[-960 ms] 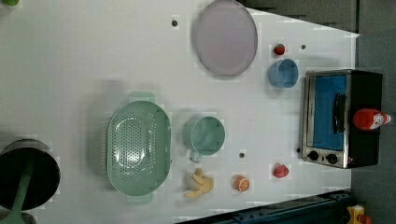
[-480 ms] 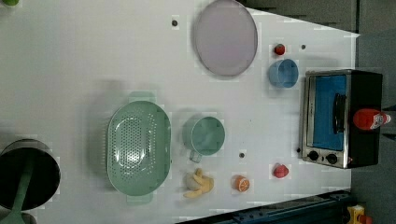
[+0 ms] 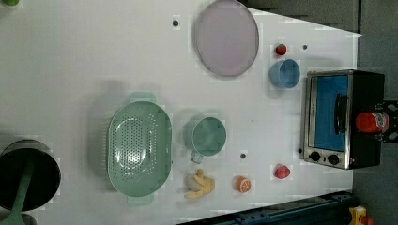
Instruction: Pick Ketchup from oven and place it on table.
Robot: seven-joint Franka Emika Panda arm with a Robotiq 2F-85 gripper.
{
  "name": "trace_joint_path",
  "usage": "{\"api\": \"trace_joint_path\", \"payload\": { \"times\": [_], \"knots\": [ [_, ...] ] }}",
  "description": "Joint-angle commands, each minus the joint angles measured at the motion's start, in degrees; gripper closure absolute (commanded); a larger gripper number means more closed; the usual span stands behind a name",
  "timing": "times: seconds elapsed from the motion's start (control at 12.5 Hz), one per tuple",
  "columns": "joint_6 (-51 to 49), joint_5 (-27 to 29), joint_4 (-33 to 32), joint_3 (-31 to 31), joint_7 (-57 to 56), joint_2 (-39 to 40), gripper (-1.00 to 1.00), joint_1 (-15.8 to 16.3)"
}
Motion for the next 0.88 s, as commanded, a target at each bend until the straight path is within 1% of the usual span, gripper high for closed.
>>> {"api": "trace_joint_path", "payload": {
  "times": [0.08, 0.16, 0.32, 0.4, 0.64, 0.8, 0.88],
  "knots": [
    [-0.3, 2.6, 1.2, 0.6, 3.1, -2.5, -1.00, -1.2],
    [-0.3, 2.6, 1.1, 0.5, 3.1, -2.0, -0.93, -1.2],
    [-0.3, 2.7, 1.1, 0.6, 3.1, -1.7, -0.43, -1.0],
    [-0.3, 2.7, 1.2, 0.5, 3.1, -1.7, -0.29, -1.1],
    [-1.0, 2.3, 3.0, 0.6, 3.0, -2.6, -0.29, -0.7],
    [-4.1, -0.1, 6.2, 0.6, 2.9, -4.3, -0.29, 0.7],
    [-7.1, -1.9, 8.4, 0.7, 2.8, -5.4, -0.29, 1.7]
  ]
}}
